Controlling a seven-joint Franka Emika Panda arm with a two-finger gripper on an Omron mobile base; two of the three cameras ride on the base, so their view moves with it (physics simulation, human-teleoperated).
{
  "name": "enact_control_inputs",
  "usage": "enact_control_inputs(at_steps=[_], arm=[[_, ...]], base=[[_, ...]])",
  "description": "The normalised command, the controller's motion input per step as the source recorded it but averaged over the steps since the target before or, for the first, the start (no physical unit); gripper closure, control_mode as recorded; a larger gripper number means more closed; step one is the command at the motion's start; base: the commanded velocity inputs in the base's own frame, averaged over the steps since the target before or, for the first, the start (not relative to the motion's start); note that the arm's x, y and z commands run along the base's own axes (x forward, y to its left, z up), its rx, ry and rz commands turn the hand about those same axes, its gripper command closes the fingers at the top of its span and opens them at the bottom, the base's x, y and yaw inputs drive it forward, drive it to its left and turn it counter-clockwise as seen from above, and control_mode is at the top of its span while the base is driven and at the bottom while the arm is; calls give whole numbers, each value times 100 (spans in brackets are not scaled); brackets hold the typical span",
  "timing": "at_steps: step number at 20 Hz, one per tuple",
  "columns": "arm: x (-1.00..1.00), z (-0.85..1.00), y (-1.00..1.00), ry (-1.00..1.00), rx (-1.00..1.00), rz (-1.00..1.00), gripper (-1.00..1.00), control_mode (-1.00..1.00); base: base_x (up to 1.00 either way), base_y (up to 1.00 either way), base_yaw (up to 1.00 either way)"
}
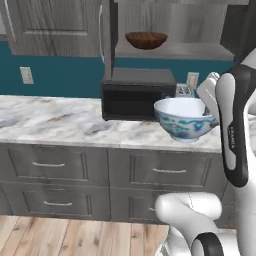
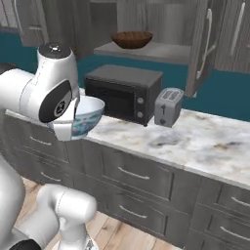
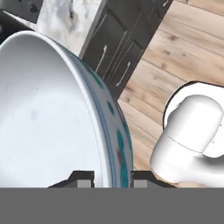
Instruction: Pick up the bowls from the cabinet and place each bowl in front of a stool on the dining counter.
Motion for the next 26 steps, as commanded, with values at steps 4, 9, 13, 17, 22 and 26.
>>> enact_control_inputs(at_steps=[4,9,13,17,22,26], arm=[[0,0,0,0,0,0,100,100],[0,0,0,0,0,0,100,100],[0,0,0,0,0,0,100,100],[0,0,0,0,0,0,100,100],[0,0,0,0,0,0,100,100],[0,0,0,0,0,0,100,100]], base=[[-81,-43,85],[-62,-24,98],[-51,-9,100],[-26,0,100],[-11,0,100],[2,-14,93]])
